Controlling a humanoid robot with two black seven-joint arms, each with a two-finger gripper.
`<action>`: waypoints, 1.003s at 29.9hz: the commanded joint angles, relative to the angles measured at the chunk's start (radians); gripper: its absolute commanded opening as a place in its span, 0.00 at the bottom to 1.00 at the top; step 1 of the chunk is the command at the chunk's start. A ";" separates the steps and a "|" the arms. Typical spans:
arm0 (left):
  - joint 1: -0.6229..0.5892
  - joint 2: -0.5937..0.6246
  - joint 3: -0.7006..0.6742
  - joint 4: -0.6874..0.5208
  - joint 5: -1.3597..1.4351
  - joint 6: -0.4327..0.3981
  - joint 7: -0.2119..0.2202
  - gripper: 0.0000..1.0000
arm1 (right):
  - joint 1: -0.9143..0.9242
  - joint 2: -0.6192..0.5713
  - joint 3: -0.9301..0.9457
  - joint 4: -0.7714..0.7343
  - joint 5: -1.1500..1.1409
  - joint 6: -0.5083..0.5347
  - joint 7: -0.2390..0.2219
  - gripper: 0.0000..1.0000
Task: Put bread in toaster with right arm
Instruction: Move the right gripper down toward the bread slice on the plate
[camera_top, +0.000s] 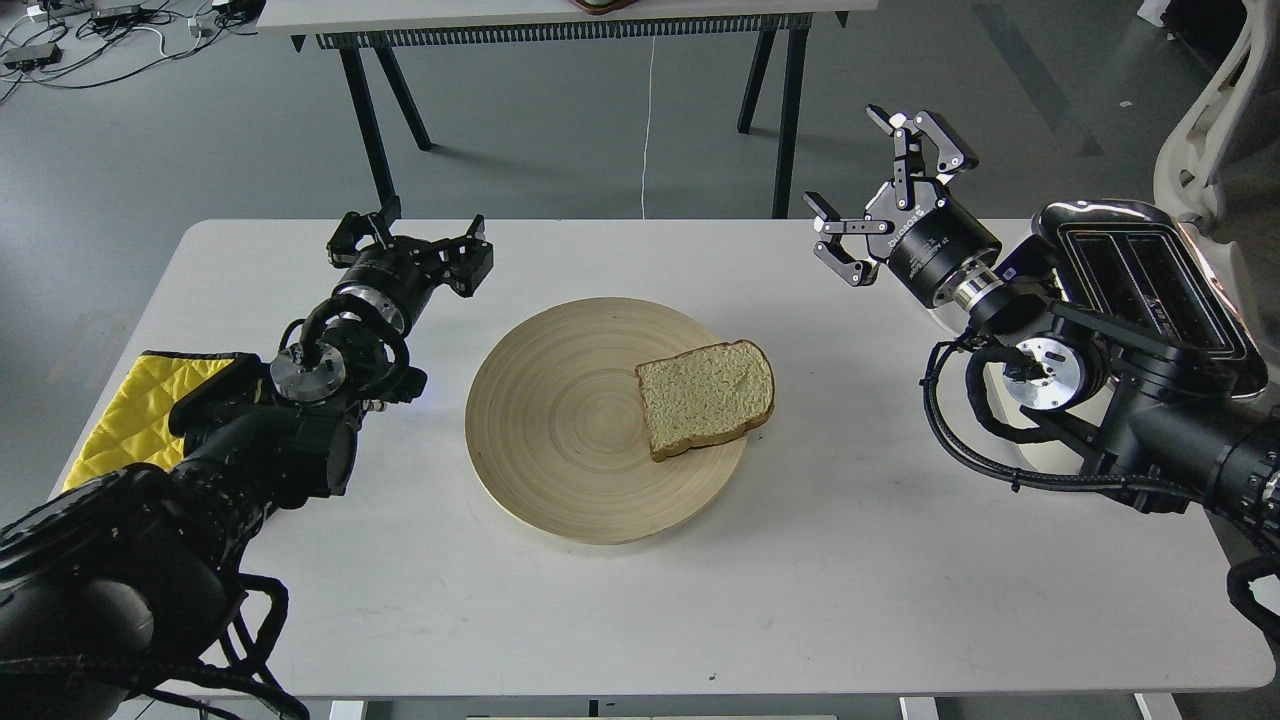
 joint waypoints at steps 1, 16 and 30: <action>0.000 0.000 0.001 0.000 0.001 0.000 0.001 1.00 | -0.001 -0.001 0.000 -0.002 0.000 0.000 0.000 0.99; 0.000 0.000 0.001 0.000 0.001 0.000 -0.001 1.00 | 0.069 -0.001 0.000 -0.040 -0.092 0.000 0.000 0.99; 0.000 0.000 0.001 0.000 0.001 0.000 -0.001 1.00 | 0.203 -0.098 -0.023 0.133 -0.722 -0.261 -0.154 0.99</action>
